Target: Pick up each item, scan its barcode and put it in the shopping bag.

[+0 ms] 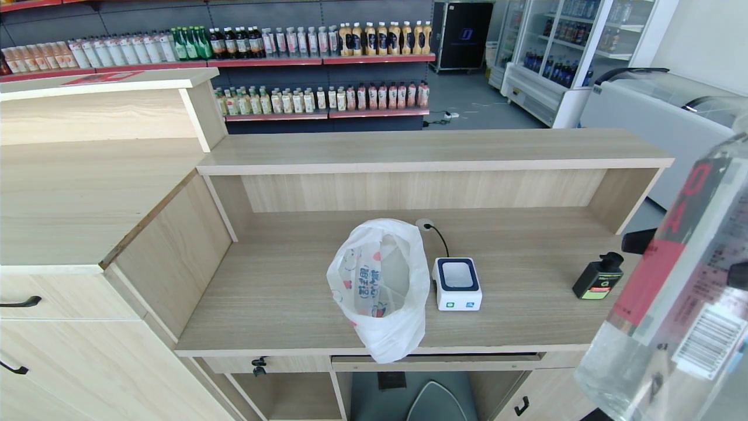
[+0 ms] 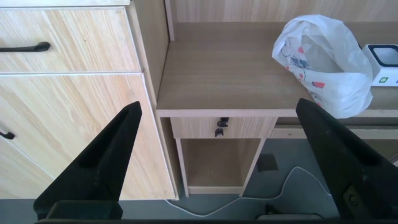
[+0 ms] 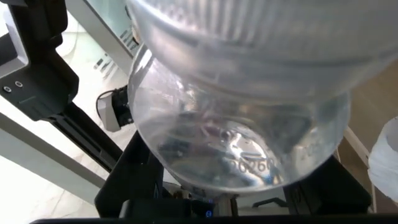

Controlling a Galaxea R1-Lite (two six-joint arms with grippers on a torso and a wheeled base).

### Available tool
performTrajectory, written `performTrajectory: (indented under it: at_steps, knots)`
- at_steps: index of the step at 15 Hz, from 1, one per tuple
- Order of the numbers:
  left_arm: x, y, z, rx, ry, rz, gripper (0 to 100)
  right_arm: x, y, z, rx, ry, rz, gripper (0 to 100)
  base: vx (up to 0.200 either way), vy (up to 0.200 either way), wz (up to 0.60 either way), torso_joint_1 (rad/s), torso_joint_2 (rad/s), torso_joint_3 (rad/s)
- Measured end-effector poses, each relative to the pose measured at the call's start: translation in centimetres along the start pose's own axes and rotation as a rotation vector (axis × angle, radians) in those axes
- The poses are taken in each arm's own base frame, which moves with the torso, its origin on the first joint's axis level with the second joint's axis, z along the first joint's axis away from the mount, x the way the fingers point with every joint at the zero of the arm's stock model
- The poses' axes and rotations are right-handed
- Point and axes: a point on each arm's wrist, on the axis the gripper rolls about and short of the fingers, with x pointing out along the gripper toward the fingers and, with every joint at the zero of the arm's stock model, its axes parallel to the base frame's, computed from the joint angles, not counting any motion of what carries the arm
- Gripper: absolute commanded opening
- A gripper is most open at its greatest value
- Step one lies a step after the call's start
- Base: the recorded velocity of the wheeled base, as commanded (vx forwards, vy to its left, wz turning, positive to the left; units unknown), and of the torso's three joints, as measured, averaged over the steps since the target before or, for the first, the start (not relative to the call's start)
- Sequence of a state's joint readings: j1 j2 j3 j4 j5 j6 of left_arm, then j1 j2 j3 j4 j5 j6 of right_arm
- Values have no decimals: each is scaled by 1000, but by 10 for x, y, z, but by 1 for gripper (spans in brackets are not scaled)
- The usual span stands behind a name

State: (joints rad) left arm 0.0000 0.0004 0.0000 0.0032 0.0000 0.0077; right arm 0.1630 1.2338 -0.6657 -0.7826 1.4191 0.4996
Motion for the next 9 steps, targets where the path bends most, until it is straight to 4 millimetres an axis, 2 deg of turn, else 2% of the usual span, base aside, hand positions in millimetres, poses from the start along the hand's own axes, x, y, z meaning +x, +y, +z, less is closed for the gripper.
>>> performTrajectory:
  at_steps: [3, 5, 8, 9]
  knots:
    - [0, 0, 0, 0, 0, 0, 100, -19, -16, 0, -146, -24, -123, 0, 0, 0, 0, 0, 0, 0]
    - [0, 0, 0, 0, 0, 0, 100, -40, -31, -3, -251, -36, -255, 0, 0, 0, 0, 0, 0, 0]
    - [0, 0, 0, 0, 0, 0, 100, -67, -58, -11, -413, -37, -570, 0, 0, 0, 0, 0, 0, 0]
    - [0, 0, 0, 0, 0, 0, 100, -73, -68, -13, -478, -17, -728, 0, 0, 0, 0, 0, 0, 0]
